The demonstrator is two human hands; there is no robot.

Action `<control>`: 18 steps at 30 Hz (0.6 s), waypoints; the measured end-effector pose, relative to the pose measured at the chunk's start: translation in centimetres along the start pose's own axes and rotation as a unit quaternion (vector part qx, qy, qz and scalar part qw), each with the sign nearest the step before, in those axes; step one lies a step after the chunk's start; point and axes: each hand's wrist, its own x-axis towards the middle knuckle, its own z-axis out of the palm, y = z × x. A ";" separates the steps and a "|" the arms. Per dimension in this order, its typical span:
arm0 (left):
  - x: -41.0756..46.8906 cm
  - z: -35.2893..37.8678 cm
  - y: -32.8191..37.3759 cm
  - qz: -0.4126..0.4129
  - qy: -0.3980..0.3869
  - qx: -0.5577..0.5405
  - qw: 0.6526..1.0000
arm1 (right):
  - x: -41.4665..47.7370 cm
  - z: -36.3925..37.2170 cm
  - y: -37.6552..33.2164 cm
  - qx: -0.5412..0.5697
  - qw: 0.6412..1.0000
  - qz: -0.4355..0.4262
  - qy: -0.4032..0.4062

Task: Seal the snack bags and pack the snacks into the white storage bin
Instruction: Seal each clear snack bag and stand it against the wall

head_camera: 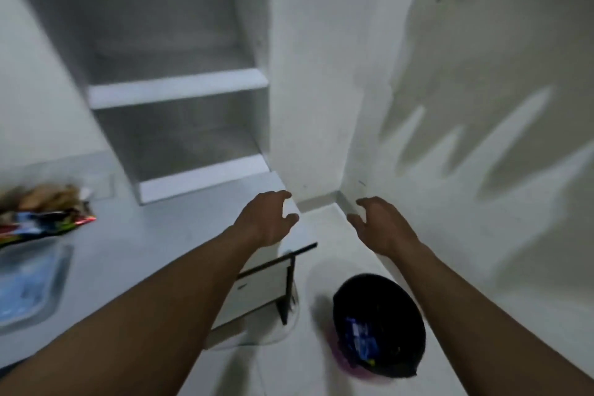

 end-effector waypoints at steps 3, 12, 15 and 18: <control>-4.7 -7.3 -3.3 -0.014 0.031 0.041 0.999 | -0.4 -2.6 -8.2 -0.031 0.998 -0.050 -0.009; -18.7 -23.5 -16.2 -0.112 0.120 0.096 0.982 | -1.7 -4.4 -32.3 -0.056 0.982 -0.179 -0.009; -22.0 -27.1 -20.9 -0.164 0.131 0.093 0.973 | -1.8 -3.3 -39.5 -0.050 0.974 -0.218 -0.029; -24.3 -29.8 -24.9 -0.206 0.153 0.072 0.964 | -1.6 -1.8 -45.4 -0.045 0.966 -0.251 -0.048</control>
